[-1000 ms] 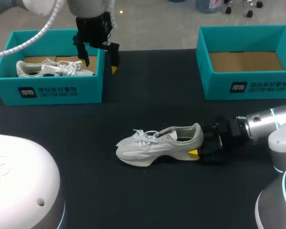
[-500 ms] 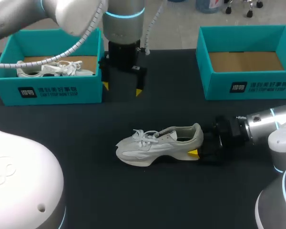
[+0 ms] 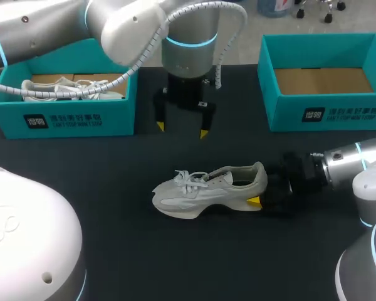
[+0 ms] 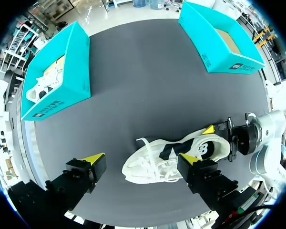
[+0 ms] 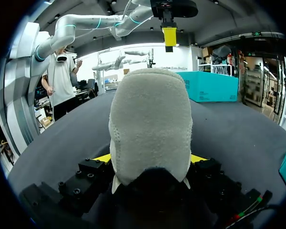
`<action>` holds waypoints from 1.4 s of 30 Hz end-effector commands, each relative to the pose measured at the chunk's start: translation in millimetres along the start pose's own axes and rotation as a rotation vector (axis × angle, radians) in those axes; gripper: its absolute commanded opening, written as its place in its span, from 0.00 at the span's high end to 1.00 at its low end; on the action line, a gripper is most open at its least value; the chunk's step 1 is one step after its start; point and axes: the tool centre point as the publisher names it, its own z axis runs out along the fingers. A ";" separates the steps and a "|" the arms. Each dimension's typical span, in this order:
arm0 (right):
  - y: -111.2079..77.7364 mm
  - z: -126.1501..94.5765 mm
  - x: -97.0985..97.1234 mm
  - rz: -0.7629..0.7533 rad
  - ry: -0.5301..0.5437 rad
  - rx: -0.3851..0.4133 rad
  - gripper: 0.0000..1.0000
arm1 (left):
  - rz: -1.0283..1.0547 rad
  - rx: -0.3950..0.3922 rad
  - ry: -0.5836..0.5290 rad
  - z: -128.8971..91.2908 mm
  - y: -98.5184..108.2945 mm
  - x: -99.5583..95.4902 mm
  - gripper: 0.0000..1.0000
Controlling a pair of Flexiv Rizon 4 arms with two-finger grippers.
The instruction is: Take the shoe out of the shoebox, open the shoe tongue, remove and reinsert the insole, then place the shoe into the shoebox
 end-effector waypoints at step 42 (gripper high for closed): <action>-3.4 5.9 -0.8 0.001 0.000 0.001 1.00 | 0.062 -0.092 -0.023 51.8 47.2 108.6 0.00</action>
